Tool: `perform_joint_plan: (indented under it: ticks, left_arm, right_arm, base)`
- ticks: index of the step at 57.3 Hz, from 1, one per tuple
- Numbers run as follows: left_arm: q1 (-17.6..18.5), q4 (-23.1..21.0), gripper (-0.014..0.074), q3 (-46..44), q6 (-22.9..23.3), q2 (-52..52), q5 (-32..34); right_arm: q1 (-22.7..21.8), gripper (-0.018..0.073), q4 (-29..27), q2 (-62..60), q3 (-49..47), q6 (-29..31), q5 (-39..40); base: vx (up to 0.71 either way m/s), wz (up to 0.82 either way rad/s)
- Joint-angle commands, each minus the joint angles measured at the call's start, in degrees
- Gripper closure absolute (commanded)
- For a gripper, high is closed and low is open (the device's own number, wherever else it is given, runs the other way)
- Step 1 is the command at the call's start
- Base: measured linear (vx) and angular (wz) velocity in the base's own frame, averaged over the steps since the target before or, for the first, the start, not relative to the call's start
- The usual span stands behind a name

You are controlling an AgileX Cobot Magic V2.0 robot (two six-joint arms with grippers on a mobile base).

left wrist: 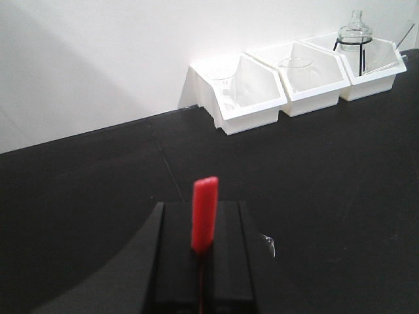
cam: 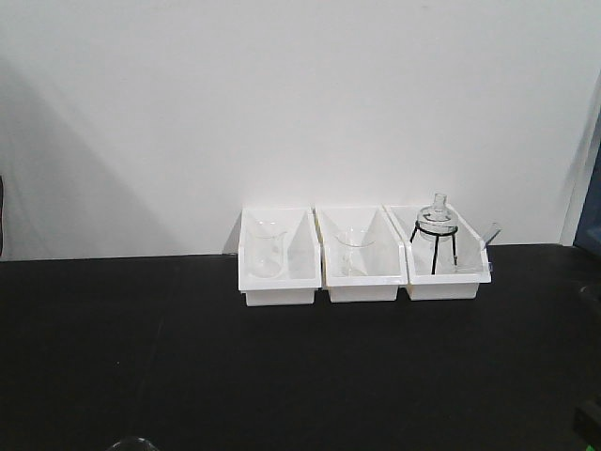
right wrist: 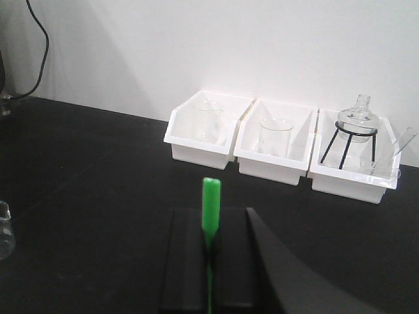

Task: Sort red and green spoons into left cabinet
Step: 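Lift both held spoons up off the bench, then drive the base away from the bench holding both spoons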

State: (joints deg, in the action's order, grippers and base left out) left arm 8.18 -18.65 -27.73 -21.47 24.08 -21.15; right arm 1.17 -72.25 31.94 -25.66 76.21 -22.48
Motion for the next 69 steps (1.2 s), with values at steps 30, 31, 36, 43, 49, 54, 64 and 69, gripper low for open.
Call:
perform_joint_plan:
  ticks: [30,31,36,43,49,54,64,69]
  left_arm:
    - [0.3,-1.0,0.0597,-1.5,0.4,0.3,3.8]
    - [0.3,-1.0,0.0597,-1.5,0.4,0.3,3.8]
    - [0.3,-1.0,0.0597,-1.5,0.4,0.3,3.8]
    - [0.3,-1.0,0.0597,-1.5,0.4,0.3,3.8]
    - [0.3,-1.0,0.0597,-1.5,0.4,0.3,3.8]
    - [0.3,-1.0,0.0597,-1.5,0.4,0.3,3.8]
    - [0.3,-1.0,0.0597,-1.5,0.4,0.3,3.8]
    - [0.3,-1.0,0.0597,-1.5,0.4,0.3,3.8]
  right_arm:
    - [-0.1,0.0563,-2.0,-0.1,-1.6,0.0,0.8]
    - [-0.1,0.0563,-2.0,-0.1,-1.6,0.0,0.8]
    - [-0.1,0.0563,-2.0,-0.1,-1.6,0.0,0.7]
    - [-0.1,0.0563,-2.0,-0.1,-1.6,0.0,0.7]
    - [-0.1,0.0563,-2.0,-0.1,-1.6,0.0,0.7]
    - [-0.1,0.0563,-2.0,-0.1,-1.6,0.0,0.7]
    - [-0.1,0.0563,-2.0,-0.1,-1.6,0.0,0.7]
    - [-0.1,0.0563,-2.0,-0.1,-1.6,0.0,0.7]
  base:
    - [0.00,0.00]
    - [0.00,0.00]
    - [-0.01,0.02]
    - [-0.03,0.12]
    - [-0.06,0.24]
    - [-0.08,0.36]
    - [-0.11,0.46]
    - [-0.13,0.50]
